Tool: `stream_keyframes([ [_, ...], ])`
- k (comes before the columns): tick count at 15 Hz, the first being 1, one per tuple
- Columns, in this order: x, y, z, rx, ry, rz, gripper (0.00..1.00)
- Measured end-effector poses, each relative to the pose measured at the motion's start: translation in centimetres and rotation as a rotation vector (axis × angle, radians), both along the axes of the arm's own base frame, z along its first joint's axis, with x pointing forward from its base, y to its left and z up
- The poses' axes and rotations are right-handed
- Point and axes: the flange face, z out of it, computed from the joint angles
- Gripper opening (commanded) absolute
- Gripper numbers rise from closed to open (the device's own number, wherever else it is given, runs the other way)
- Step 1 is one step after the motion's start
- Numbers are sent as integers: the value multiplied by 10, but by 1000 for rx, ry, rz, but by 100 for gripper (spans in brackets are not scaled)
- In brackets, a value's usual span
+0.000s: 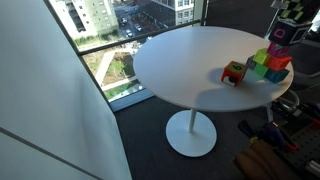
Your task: Pick up the block with the number one on it and put it on the block with the number four on it
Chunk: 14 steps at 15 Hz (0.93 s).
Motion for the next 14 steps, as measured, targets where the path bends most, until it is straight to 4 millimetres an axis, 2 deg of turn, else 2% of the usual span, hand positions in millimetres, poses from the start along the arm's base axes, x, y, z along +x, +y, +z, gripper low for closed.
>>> stream_keyframes([
  [3, 0, -1, 0, 1, 0, -2, 98],
  [14, -2, -3, 2, 8, -6, -10, 100],
])
